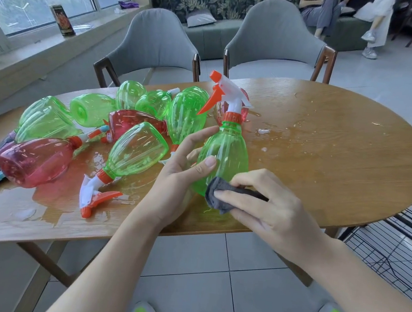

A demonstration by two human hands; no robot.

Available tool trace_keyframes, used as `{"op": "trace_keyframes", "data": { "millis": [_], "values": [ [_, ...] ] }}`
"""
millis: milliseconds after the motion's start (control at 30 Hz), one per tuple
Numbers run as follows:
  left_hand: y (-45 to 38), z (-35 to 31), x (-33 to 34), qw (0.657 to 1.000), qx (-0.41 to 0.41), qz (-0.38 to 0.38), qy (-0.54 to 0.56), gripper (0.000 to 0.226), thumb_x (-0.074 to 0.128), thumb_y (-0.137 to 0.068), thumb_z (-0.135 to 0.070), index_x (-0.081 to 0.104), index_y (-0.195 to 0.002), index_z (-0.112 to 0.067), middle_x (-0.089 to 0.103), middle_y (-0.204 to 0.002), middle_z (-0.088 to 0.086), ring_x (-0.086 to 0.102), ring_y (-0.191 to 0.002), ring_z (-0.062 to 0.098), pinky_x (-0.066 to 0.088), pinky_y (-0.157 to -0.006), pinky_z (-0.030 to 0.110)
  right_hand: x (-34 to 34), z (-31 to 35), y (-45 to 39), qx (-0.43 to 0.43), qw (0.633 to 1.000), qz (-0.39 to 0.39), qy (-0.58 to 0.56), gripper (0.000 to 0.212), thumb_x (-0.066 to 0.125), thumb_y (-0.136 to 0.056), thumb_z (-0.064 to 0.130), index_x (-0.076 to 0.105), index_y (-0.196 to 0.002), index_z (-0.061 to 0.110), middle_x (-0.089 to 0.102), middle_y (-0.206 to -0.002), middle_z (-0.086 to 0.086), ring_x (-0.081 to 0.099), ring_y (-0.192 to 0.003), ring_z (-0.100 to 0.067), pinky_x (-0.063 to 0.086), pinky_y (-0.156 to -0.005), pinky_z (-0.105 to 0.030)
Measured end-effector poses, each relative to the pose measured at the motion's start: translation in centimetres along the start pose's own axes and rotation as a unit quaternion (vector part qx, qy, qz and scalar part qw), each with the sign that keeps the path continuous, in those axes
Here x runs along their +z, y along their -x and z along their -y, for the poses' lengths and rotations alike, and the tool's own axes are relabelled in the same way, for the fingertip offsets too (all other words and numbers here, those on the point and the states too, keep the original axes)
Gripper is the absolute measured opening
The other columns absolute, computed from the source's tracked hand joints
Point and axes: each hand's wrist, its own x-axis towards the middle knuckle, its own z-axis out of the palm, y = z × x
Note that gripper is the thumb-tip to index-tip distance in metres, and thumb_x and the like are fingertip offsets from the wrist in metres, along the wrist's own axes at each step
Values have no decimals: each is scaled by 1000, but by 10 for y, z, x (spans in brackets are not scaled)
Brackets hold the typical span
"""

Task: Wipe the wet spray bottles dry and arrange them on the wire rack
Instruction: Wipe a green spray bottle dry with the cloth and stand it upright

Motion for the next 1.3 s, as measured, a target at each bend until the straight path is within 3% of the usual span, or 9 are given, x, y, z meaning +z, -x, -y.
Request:
{"op": "trace_keyframes", "data": {
  "millis": [100,333,533,700,867,967,1133,1300],
  "values": [
    [2,0,-3,999,3,26,21,75,88,-83,-51,59,-150,-36,54,-158,15,31,-156,48,23,-124,75,-4,-4,-6,28,999,-37,-12,23,68,-98,9,76,-119,2,65,-109,-17,64,-97,-30,51,-92,-32],
    [2,0,-10,998,3,67,7,72,88,-84,-48,60,-149,-37,46,-166,8,20,-161,47,24,-123,75,-15,-16,-25,120,985,-126,-9,25,68,-98,11,73,-121,1,67,-110,-15,63,-105,-18,44,-96,-16],
    [-1,0,-8,999,11,51,8,67,83,-88,-35,58,-151,-37,45,-166,13,24,-159,49,26,-123,74,-14,-18,-16,183,972,-146,-35,23,70,-96,11,74,-118,2,67,-109,-9,63,-104,-13,50,-92,-23],
    [0,-2,-9,998,24,46,-23,45,71,-93,-30,70,-138,-34,59,-153,12,42,-151,44,28,-123,73,-12,-11,-10,143,983,-105,-51,24,70,-94,9,75,-117,3,66,-108,-10,62,-102,-11,44,-92,-15],
    [1,-5,-7,998,26,49,-16,42,62,-95,-12,77,-126,-36,63,-152,0,51,-147,33,40,-121,61,-14,-15,-22,175,973,-143,-44,25,70,-96,11,74,-119,4,67,-109,-10,64,-102,-14,49,-90,-21],
    [1,-1,-5,999,28,33,-9,41,61,-98,-15,73,-133,-33,61,-151,9,49,-148,37,35,-123,65,-9,-11,-18,163,976,-131,-52,23,70,-96,11,75,-118,4,66,-108,-11,63,-100,-15,49,-89,-20],
    [-1,-1,-3,1000,16,4,20,38,61,-102,-25,67,-139,-28,59,-148,23,57,-135,47,46,-112,61,-2,-4,-4,83,993,-67,-40,23,66,-98,11,76,-117,2,64,-108,-17,61,-97,-22,49,-92,-21],
    [0,-3,-2,1000,4,14,27,38,57,-103,-22,67,-138,-31,61,-148,20,62,-130,37,51,-109,55,-4,-9,-14,106,989,-95,-31,25,65,-99,15,75,-119,3,65,-109,-16,62,-95,-22,49,-89,-20]
  ]
}}
